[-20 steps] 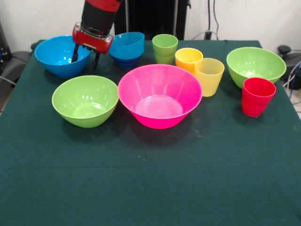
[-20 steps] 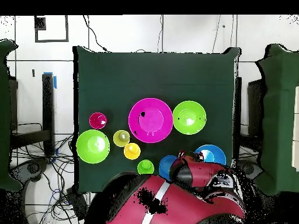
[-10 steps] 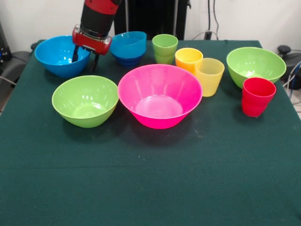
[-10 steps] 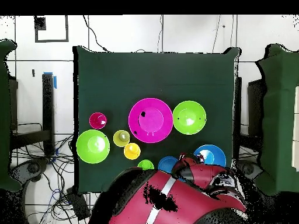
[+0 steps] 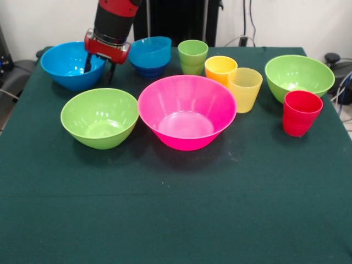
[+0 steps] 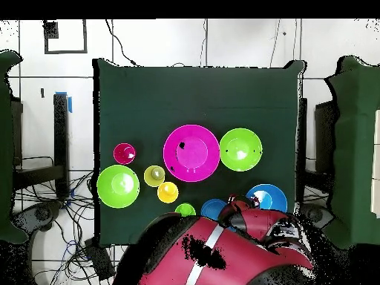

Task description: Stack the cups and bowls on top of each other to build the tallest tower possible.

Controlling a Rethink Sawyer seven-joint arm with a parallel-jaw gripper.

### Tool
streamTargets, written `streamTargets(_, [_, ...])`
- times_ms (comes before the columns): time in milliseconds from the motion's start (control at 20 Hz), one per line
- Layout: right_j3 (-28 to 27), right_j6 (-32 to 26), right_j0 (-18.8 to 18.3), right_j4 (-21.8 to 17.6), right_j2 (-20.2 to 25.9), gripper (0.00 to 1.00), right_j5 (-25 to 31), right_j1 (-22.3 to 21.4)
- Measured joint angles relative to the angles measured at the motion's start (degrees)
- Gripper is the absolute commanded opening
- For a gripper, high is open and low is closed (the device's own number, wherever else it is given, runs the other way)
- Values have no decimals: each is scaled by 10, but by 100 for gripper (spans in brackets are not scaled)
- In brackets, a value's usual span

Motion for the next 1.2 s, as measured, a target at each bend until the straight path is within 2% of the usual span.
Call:
streamTargets(300, [0,0,0,0,0,100,-6,2])
streamTargets(350, [0,0,0,0,-1,0,-8,3])
streamTargets(950, [9,0,0,1,-5,0,-11,-15])
streamTargets(1100, [22,0,11,7,-5,0,-3,-36])
streamTargets(1200, [39,0,23,15,-3,0,23,-69])
